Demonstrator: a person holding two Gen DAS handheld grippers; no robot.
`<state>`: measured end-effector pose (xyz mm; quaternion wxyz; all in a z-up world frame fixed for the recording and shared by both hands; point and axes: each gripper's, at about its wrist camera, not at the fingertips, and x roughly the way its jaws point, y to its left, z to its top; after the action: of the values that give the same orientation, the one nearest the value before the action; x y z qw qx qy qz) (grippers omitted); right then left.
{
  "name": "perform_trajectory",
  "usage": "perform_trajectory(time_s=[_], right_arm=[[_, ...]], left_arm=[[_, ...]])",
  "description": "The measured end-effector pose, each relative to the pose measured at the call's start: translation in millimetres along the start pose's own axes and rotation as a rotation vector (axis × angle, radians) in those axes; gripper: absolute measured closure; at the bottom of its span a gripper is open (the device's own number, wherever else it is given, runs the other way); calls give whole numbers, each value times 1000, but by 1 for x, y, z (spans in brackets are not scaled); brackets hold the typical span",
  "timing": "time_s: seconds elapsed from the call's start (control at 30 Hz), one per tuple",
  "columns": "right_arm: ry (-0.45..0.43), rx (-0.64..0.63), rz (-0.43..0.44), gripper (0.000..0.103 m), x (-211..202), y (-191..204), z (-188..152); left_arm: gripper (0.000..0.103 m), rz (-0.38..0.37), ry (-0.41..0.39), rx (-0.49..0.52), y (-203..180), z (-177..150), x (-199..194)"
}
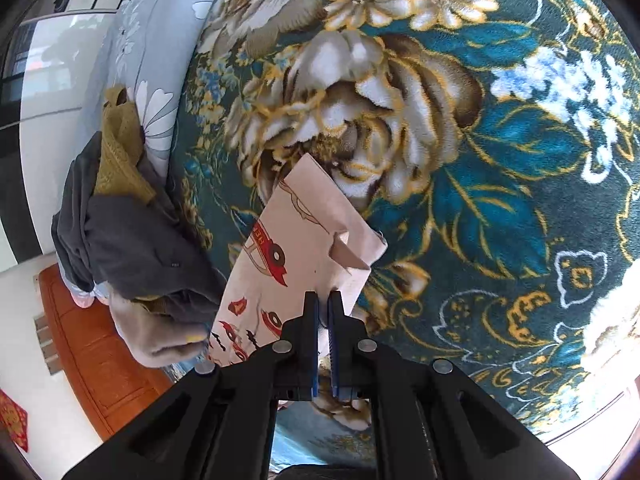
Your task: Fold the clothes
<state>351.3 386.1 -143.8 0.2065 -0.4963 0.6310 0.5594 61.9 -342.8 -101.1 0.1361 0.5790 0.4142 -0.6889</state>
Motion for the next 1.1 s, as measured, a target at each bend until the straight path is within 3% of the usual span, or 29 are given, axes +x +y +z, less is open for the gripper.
perform_trajectory(time_s=[0.23, 0.5, 0.57, 0.63, 0.77, 0.87, 0.93, 1.0, 1.1], right_arm=[[4, 64, -81, 99, 29, 13, 23], [-49, 85, -102, 99, 35, 20, 26], [-57, 73, -108, 98, 35, 23, 26], [-62, 48, -115, 96, 35, 27, 26], [-92, -32, -114, 96, 30, 36, 25], [-117, -86, -68, 86, 19, 38, 20], [-145, -125, -31, 64, 7, 35, 14], [-175, -159, -41, 58, -3, 23, 7], [-170, -158, -88, 57, 1, -6, -3]], left_arm=[[99, 14, -4, -4, -21, 17, 33], [94, -92, -31, 40, -40, 30, 56], [72, -155, -38, 28, -40, 30, 57], [56, -219, -43, 34, -40, 30, 53], [54, -276, -113, 101, -39, 25, 26], [49, -221, -190, 135, -21, 12, 8], [48, -156, -200, 121, 1, 5, 11], [48, -102, -188, 97, 24, -3, 20], [48, -65, -136, 27, 50, -10, 43]])
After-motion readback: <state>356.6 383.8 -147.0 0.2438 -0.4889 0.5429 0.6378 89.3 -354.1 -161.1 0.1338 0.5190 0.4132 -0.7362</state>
